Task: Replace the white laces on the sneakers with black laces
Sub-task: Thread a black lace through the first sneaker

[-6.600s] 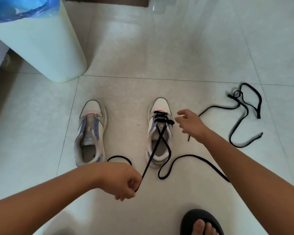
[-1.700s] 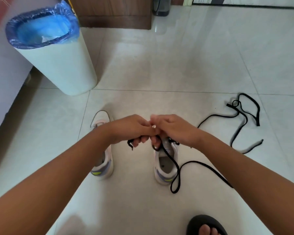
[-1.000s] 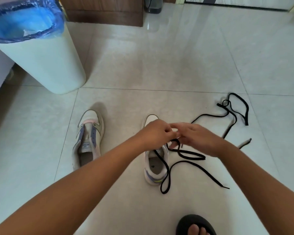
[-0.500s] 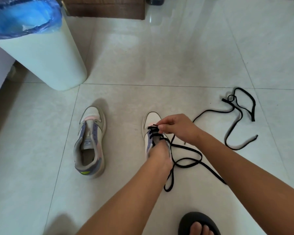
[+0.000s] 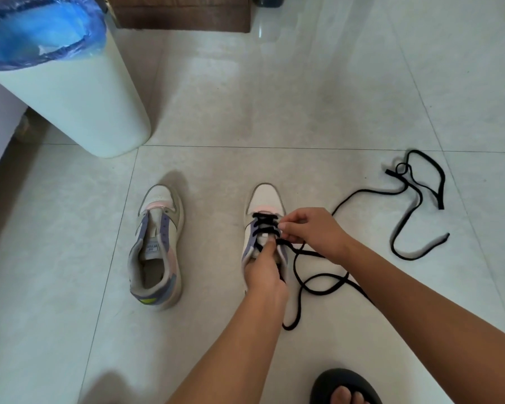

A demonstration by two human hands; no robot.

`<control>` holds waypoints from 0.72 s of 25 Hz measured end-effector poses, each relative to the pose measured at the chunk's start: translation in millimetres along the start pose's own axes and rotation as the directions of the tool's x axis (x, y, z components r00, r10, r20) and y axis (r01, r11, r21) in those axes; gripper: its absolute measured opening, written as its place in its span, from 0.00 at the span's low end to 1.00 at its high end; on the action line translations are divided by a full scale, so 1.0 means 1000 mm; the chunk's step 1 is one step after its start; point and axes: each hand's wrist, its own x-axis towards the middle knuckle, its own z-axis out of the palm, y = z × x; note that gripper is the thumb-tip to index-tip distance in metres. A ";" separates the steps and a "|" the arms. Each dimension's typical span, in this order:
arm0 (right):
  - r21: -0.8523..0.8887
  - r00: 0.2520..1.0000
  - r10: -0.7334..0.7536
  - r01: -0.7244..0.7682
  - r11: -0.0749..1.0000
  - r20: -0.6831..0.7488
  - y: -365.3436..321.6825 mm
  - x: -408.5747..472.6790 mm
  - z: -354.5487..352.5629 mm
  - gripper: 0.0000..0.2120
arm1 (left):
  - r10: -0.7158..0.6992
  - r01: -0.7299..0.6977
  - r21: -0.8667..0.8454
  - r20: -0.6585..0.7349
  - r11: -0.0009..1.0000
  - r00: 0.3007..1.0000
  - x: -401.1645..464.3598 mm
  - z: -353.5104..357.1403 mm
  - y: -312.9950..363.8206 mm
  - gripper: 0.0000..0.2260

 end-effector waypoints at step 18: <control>-0.509 0.981 -0.176 0.114 0.853 -0.075 -0.029 -0.024 -0.010 0.03 | 0.201 -0.250 0.247 0.210 0.936 0.957 -0.020 0.001 0.018 0.06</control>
